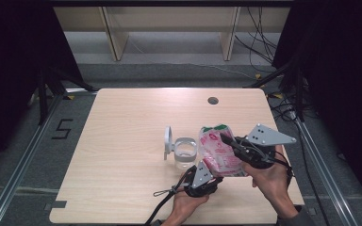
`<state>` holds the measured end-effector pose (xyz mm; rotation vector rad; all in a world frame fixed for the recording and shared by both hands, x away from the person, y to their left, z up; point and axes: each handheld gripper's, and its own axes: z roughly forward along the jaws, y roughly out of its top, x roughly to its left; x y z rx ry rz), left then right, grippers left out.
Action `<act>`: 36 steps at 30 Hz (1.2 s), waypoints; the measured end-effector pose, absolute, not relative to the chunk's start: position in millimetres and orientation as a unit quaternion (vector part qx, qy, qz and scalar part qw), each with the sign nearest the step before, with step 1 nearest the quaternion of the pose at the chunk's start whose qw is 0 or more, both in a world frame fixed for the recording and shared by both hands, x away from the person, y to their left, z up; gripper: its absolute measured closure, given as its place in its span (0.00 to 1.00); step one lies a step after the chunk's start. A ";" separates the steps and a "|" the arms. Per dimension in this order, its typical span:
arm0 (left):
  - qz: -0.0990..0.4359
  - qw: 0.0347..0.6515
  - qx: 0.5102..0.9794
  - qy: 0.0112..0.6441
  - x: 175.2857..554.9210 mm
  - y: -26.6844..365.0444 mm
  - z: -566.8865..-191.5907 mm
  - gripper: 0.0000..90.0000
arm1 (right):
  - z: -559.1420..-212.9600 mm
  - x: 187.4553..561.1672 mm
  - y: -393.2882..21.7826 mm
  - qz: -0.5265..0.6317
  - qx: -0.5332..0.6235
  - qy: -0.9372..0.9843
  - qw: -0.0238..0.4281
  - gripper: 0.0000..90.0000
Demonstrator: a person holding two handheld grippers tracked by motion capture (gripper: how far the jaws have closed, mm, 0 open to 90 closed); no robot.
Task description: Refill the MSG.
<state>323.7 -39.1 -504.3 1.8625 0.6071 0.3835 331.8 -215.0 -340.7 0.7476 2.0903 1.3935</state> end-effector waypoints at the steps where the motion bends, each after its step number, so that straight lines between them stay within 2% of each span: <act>1: 0.159 0.544 0.783 0.258 323.1 -40.3 -504.9 0.78 | -340.6 334.8 -213.5 0.510 0.277 0.776 0.247 1.00; 4: 0.161 0.547 0.777 0.266 322.9 -41.1 -506.7 0.79 | -343.1 341.0 -207.0 0.511 0.283 0.775 0.242 1.00; 5: 0.140 0.558 0.774 0.265 324.9 -42.5 -508.6 0.79 | -343.6 343.1 -204.9 0.509 0.278 0.779 0.238 1.00; 6: 0.135 0.561 0.772 0.267 325.4 -42.7 -509.0 0.79 | -344.5 345.8 -202.8 0.511 0.271 0.777 0.251 1.00; 12: 0.128 0.580 0.757 0.272 330.6 -45.9 -508.8 0.79 | -345.7 352.3 -194.3 0.515 0.279 0.771 0.249 1.00; 13: 0.128 0.584 0.752 0.277 331.0 -47.1 -508.6 0.79 | -345.4 353.1 -193.4 0.518 0.285 0.769 0.244 1.00; 14: 0.133 0.580 0.753 0.281 331.2 -46.4 -507.6 0.79 | -345.1 356.6 -193.9 0.519 0.268 0.770 0.259 1.00; 15: 0.133 0.582 0.751 0.282 332.1 -46.5 -507.5 0.79 | -345.8 357.0 -191.5 0.527 0.279 0.765 0.244 1.00; 20: 0.135 0.587 0.743 0.291 335.3 -45.5 -506.9 0.79 | -347.2 364.7 -187.1 0.543 0.275 0.755 0.243 1.00; 25: 0.135 0.594 0.735 0.298 337.6 -45.9 -508.9 0.80 | -352.9 366.0 -177.5 0.540 0.281 0.747 0.268 1.00; 36: 0.146 0.601 0.726 0.299 342.6 -46.0 -512.3 0.80 | -357.7 379.3 -166.0 0.531 0.282 0.754 0.264 1.00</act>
